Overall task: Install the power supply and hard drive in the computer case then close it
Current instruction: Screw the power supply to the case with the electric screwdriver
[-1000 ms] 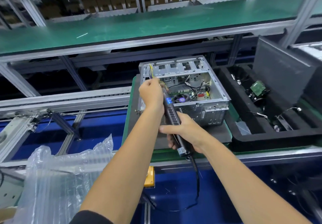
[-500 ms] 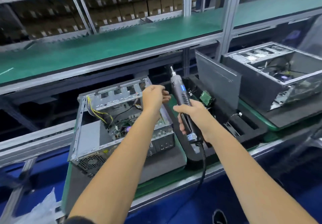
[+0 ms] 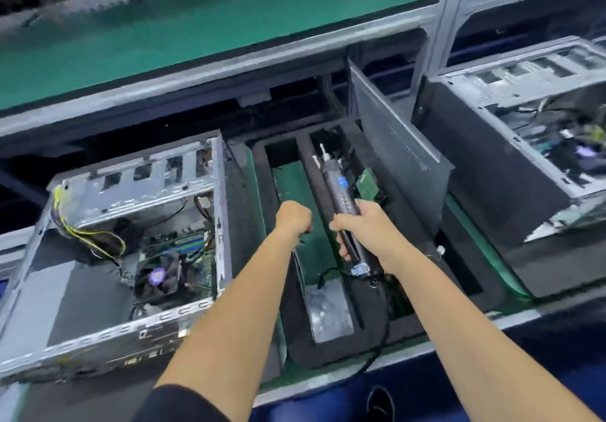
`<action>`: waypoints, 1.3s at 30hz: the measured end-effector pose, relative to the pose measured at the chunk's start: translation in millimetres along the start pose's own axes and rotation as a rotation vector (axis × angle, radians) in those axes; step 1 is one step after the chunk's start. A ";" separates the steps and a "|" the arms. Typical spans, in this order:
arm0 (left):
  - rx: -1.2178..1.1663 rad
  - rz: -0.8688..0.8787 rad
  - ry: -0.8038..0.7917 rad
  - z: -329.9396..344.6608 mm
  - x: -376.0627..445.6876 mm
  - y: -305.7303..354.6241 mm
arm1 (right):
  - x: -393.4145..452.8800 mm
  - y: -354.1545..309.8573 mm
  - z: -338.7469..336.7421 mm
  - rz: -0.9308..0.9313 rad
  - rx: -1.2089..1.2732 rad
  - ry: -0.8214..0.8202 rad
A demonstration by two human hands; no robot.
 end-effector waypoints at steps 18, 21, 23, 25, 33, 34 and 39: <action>0.900 0.115 -0.298 105.0 25.2 -61.7 | 75.9 39.9 -2.0 0.154 0.062 -0.109; 0.893 0.094 -0.316 105.7 27.3 -63.1 | 74.4 38.9 -3.3 0.159 0.052 -0.108; 0.882 0.085 -0.292 101.9 25.6 -61.1 | 72.2 35.7 -4.9 0.152 0.045 -0.102; 0.801 0.075 -0.220 91.5 26.9 -51.8 | 69.4 31.0 -4.5 0.143 0.045 -0.105; -0.233 -0.029 0.197 -8.7 14.9 29.2 | 45.5 -2.3 17.0 0.066 0.147 -0.160; -0.398 -0.039 0.199 -18.5 8.0 36.4 | 40.8 -7.6 21.1 0.047 0.169 -0.165; -0.872 0.007 0.150 -62.8 -24.1 56.2 | 8.4 -33.0 47.5 -0.037 0.191 -0.226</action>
Point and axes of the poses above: each hand's wrist, its own x-axis towards the middle knuckle, its own z-axis out of the palm, y = z × x, the point moved 8 cm from there along x, towards the middle knuckle, and after that the axes turned 5 degrees about x, right-handed, at the moved point
